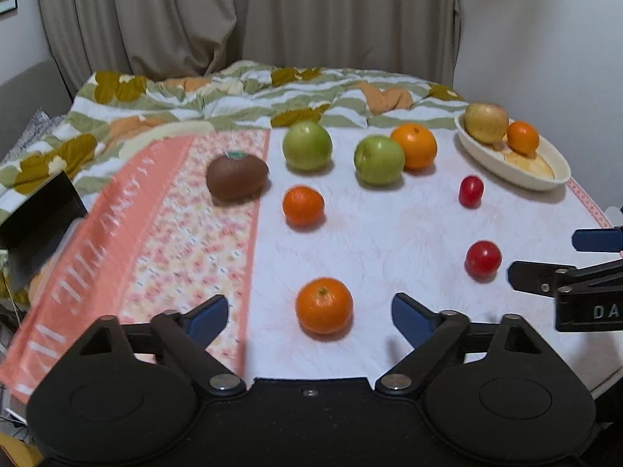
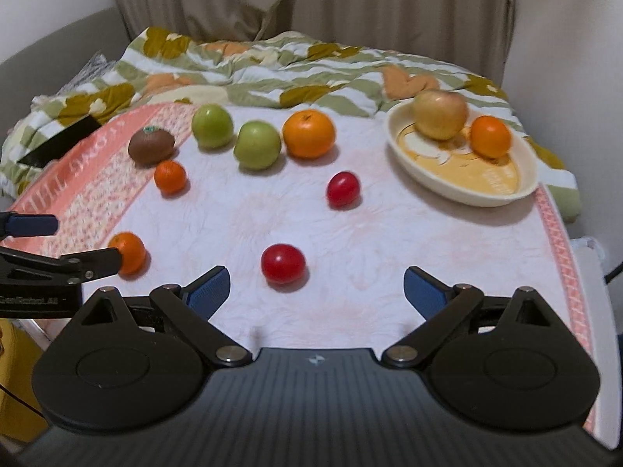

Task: Organize fruits
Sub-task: 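Withdraw both open tools from the bowl toward the remaining fruit, then grasp the small tangerine with the left tool while the right tool grasps a red cherry tomato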

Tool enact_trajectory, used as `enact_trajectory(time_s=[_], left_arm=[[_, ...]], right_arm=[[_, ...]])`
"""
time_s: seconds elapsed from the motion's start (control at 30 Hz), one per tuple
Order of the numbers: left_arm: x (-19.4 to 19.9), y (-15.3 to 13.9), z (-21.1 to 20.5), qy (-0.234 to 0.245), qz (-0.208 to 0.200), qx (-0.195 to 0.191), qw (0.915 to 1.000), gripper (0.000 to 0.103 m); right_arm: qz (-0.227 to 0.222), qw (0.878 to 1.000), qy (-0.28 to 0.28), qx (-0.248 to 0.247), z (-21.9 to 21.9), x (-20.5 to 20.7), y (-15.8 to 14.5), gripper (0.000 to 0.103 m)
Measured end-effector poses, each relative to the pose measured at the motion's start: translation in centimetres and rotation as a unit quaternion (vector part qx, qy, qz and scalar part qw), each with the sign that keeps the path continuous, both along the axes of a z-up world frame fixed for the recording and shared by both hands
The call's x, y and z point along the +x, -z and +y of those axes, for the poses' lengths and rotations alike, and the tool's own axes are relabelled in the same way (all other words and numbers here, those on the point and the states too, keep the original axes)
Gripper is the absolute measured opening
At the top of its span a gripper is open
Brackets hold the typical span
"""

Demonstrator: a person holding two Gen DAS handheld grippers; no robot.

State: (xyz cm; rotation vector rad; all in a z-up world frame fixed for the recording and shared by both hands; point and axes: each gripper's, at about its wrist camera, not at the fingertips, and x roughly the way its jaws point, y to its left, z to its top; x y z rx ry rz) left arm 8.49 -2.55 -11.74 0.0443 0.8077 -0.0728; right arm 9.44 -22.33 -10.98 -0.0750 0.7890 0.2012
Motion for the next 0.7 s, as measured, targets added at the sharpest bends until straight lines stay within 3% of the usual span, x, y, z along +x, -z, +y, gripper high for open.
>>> enact_trajectory(time_s=[0.43,0.7], left_arm=[[1.6,2.2,-0.4,-0.004,0.019,-0.011,0.9997,0.041],[1.6,2.2,-0.6,-0.004,0.020,-0.009,0.9998,0.041]], right_arm=[[0.024,1.000,-0.017,0.003,1.0,2.0,2.3,0.100],[0.035,0.999,-0.026,0.000,1.6,3.3,3.1,0.080]])
